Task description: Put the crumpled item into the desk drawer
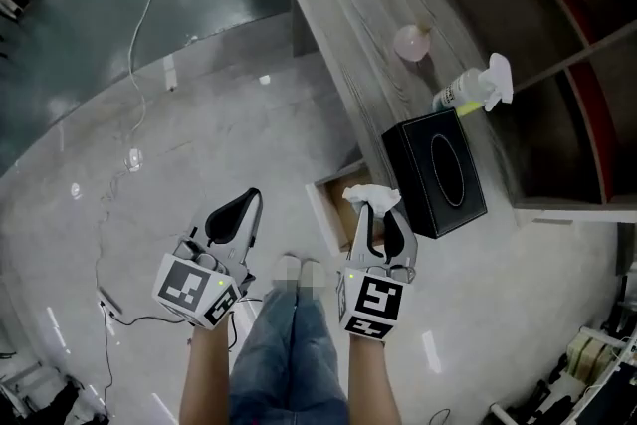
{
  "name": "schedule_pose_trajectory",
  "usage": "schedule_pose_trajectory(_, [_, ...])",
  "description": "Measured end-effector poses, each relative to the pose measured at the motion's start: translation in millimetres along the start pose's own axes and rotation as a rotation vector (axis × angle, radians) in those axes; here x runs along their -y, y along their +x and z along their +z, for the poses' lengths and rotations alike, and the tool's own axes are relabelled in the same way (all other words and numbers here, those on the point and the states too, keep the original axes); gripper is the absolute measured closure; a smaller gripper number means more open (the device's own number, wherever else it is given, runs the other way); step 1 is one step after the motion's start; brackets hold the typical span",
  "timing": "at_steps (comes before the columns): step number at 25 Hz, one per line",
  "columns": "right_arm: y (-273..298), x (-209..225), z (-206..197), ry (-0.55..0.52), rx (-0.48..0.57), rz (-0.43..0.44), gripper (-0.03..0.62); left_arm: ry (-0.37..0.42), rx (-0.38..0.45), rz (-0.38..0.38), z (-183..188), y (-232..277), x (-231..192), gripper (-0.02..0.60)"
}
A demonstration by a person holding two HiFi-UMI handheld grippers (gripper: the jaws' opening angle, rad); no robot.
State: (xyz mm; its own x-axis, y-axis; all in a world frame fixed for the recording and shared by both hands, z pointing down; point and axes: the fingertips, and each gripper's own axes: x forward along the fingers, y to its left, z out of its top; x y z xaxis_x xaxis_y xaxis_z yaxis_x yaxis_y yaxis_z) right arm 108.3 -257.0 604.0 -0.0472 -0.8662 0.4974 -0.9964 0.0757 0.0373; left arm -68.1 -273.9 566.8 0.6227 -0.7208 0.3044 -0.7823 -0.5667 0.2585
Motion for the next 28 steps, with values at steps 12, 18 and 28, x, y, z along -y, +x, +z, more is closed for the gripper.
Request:
schedule_pose_trajectory(12, [55.1,-10.5,-141.9,-0.041,-0.257,-0.074,0.402,-0.082,-0.087,-0.001,-101.3,8.7,-17.1,0.581])
schedule_pose_trajectory(18, [48.6,-14.7,-116.3,-0.027,-0.189,-0.043,0.373,-0.07,-0.071,0.005,-88.2,9.3,-15.1,0.581])
schedule_pose_trajectory(28, [-7.2,15.2,77.0,-0.057,0.202,-0.066,0.574,0.056,0.091,0.004,50.8,13.6,5.3,0.581])
